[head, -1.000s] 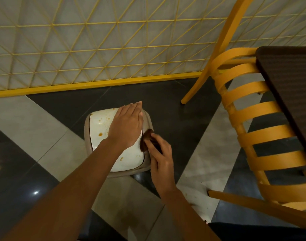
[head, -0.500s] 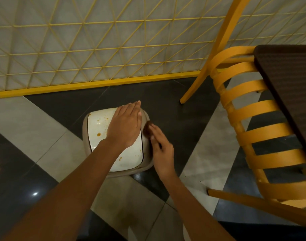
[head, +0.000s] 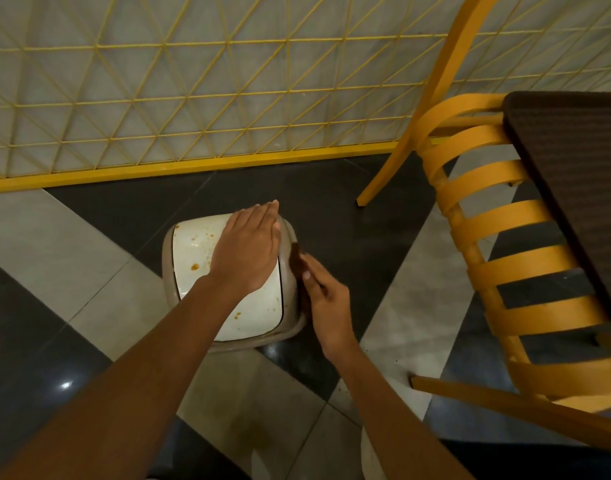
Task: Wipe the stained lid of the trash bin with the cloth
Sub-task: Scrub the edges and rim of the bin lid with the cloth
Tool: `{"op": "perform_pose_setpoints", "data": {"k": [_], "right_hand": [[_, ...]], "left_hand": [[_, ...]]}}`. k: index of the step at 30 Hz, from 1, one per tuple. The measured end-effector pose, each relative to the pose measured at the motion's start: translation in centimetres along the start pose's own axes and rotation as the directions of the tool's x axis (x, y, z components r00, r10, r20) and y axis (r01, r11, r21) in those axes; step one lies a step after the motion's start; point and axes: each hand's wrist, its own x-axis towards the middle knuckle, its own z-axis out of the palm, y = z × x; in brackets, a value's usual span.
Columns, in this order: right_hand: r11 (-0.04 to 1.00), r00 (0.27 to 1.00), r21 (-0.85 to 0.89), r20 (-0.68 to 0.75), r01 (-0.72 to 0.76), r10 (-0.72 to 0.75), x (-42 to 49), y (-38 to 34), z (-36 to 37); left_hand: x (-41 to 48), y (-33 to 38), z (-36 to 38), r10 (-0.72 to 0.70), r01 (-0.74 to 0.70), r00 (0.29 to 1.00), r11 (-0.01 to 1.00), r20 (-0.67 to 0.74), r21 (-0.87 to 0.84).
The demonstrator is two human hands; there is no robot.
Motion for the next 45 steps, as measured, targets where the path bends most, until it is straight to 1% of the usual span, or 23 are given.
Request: {"op": "perform_pose_setpoints", "data": {"k": [2,6,10,16,19,21,22,24,29,32,35,39,42,44,45], "right_hand": [[1.0,1.0,-0.009,-0.015,0.005,-0.005,-0.8,0.4,0.0],[0.991,0.994,-0.075,0.008,-0.108,0.109,2.9,-1.4,0.2],[0.986,0.996,-0.143,-0.026,-0.088,0.085,2.6,-0.8,0.5],[0.985,0.989,-0.163,-0.146,-0.061,0.037,-3.2,2.2,0.4],[0.984,0.987,-0.146,-0.141,-0.103,0.082,-1.2,1.5,0.5],[0.983,0.983,-0.108,-0.127,-0.149,0.135,0.6,0.6,0.7],[0.985,0.983,-0.088,-0.122,-0.147,0.136,0.9,0.4,0.8],[0.99,0.986,-0.082,-0.126,-0.116,0.105,0.0,0.6,0.7],[0.999,0.993,-0.014,-0.118,-0.032,0.03,-6.0,2.4,0.7],[0.999,0.984,-0.033,-0.177,0.024,-0.03,-6.0,2.5,1.5],[0.984,0.97,-0.132,-0.196,0.116,-0.141,-3.1,0.6,2.1],[0.943,0.955,-0.258,-0.152,0.21,-0.254,-1.5,-0.5,2.5],[0.911,0.947,-0.342,-0.134,0.23,-0.29,-4.4,1.9,2.0],[0.844,0.924,-0.455,-0.101,0.286,-0.368,-6.3,4.0,1.4],[0.825,0.918,-0.474,-0.081,0.307,-0.388,-6.5,4.7,1.2]], "left_hand": [[0.0,0.0,0.0,0.003,-0.003,1.0,1.0,0.003,0.002],[0.2,0.1,0.0,-0.01,0.01,1.0,1.0,0.015,-0.003],[0.2,0.0,0.0,-0.014,0.014,1.0,1.0,0.021,0.011],[0.1,-0.1,0.2,-0.007,0.007,1.0,1.0,0.017,0.006],[0.1,0.0,0.2,-0.007,0.007,1.0,1.0,0.027,0.011],[0.2,0.0,0.2,-0.008,0.008,1.0,1.0,0.017,0.012],[0.2,0.0,0.2,-0.009,0.009,1.0,1.0,0.013,0.016],[0.1,0.0,0.1,-0.009,0.009,1.0,1.0,0.018,0.027],[0.0,0.0,0.1,-0.003,0.002,1.0,1.0,0.017,0.013],[0.1,0.0,0.1,-0.005,0.005,1.0,1.0,0.02,0.006],[0.1,0.0,0.2,-0.007,0.006,1.0,1.0,0.026,0.002],[0.2,-0.1,0.2,-0.006,0.006,1.0,1.0,0.001,0.0],[0.1,0.0,0.0,-0.009,0.009,1.0,1.0,0.02,-0.004],[0.0,0.0,0.1,-0.007,0.007,0.999,1.0,0.032,-0.009],[0.0,0.0,0.1,-0.005,0.005,1.0,1.0,0.027,-0.014]]}}
